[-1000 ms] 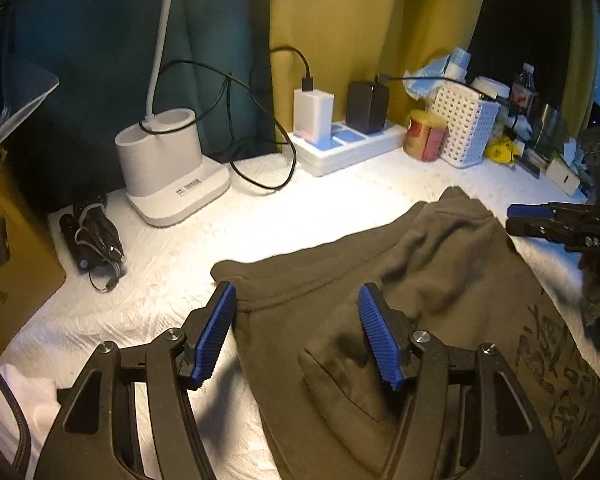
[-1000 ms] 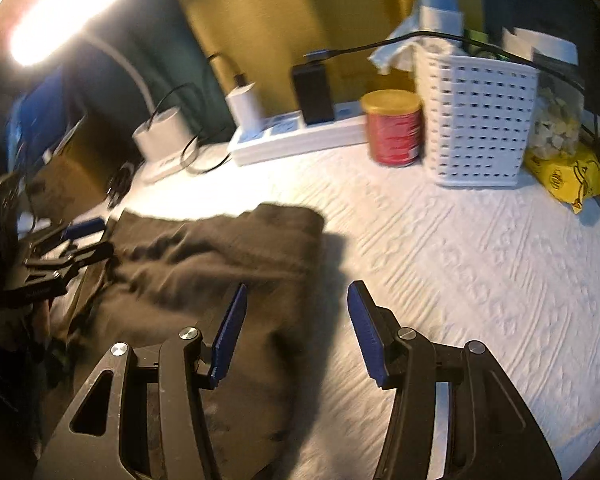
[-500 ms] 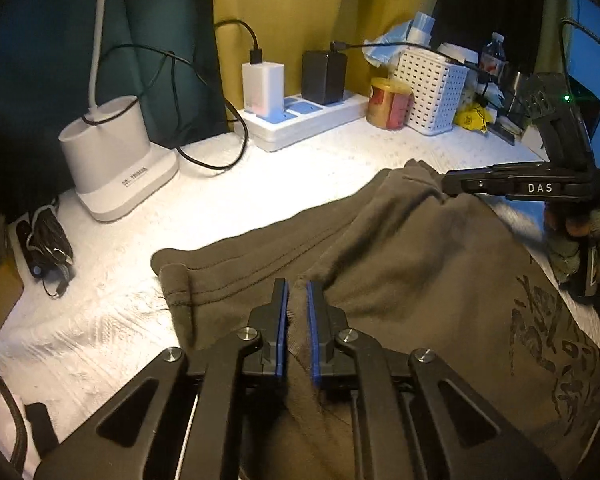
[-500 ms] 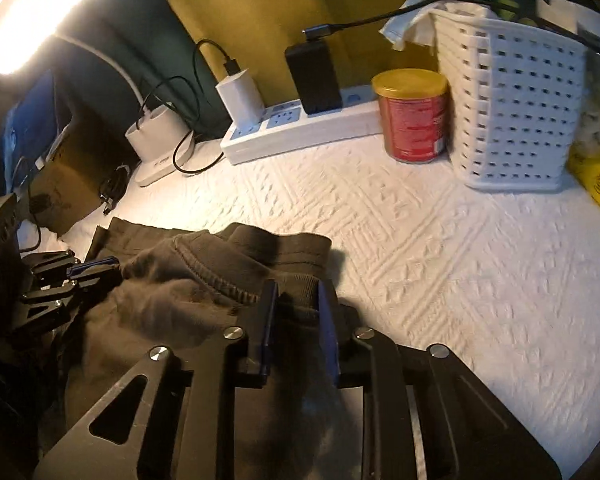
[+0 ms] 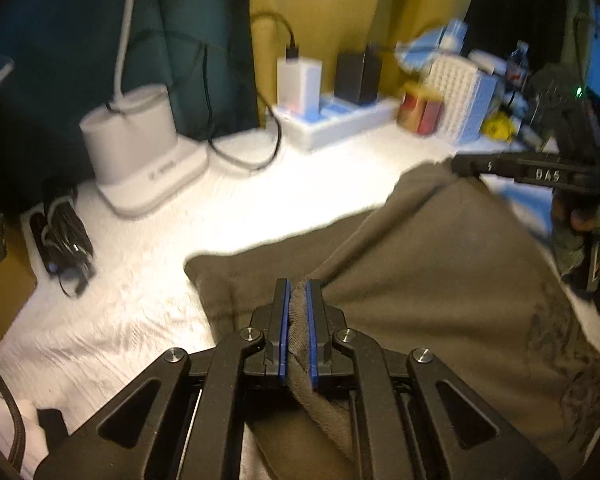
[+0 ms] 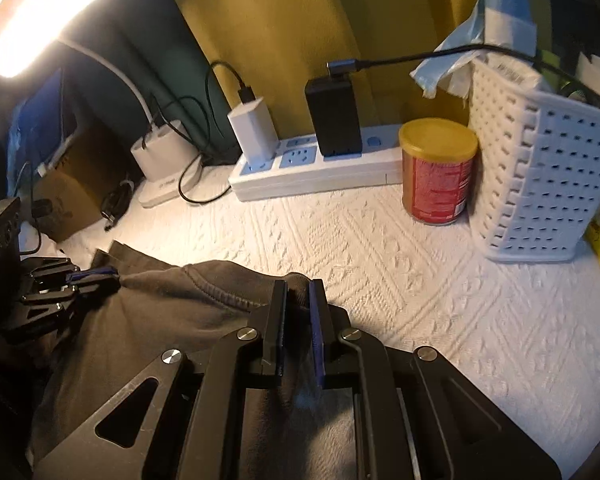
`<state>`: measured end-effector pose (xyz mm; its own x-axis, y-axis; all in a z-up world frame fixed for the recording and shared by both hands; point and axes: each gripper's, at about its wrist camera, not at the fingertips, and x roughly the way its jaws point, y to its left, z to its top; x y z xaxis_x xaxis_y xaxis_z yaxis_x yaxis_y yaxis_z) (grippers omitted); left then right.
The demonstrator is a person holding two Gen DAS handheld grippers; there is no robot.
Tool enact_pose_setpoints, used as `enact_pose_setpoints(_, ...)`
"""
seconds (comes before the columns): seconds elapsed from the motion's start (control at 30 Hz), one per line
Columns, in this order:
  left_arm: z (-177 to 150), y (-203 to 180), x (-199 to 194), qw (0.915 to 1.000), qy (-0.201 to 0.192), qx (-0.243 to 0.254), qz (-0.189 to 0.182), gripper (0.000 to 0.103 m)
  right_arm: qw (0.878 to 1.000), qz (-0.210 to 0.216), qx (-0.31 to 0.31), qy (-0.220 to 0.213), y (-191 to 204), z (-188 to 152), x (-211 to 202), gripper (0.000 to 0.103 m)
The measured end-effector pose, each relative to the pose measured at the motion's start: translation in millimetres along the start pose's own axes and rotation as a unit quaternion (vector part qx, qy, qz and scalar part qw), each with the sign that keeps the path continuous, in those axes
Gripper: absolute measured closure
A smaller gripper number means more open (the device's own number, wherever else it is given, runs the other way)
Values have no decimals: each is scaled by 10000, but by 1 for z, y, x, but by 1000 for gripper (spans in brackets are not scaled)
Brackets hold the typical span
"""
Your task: Fold small clothes
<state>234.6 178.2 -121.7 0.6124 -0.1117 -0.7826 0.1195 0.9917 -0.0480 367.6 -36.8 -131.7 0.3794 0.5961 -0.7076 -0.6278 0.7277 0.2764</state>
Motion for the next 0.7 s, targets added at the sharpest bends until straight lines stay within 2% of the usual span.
enact_pose_setpoints(0.1, 0, 1, 1, 9999, 26, -89, 119, 90, 9999, -125, -22, 10, 0, -2, 4, 91)
enact_pose_setpoints(0.33, -2, 12, -11, 9983, 45, -584, 34, 83, 9993, -363, -82, -19, 5, -7, -4, 87)
enact_pose_setpoints(0.4, -2, 13, -19, 9978, -20, -660, 87, 74, 9991, -399, -89, -58, 7, -9, -10, 80)
enact_pose_setpoints(0.47, -4, 13, -31, 9971, -139, -733, 122, 56, 9992, -387, -91, -102, 9, -11, -17, 77)
enact_pose_setpoints(0.53, -6, 14, -40, 9965, -210, -799, 132, 52, 9991, -381, -106, -122, 11, -14, -24, 76)
enact_pose_setpoints(0.7, -20, 12, -56, 9954, -206, -913, 195, 52, 9991, -372, -122, -165, 16, -23, -41, 76)
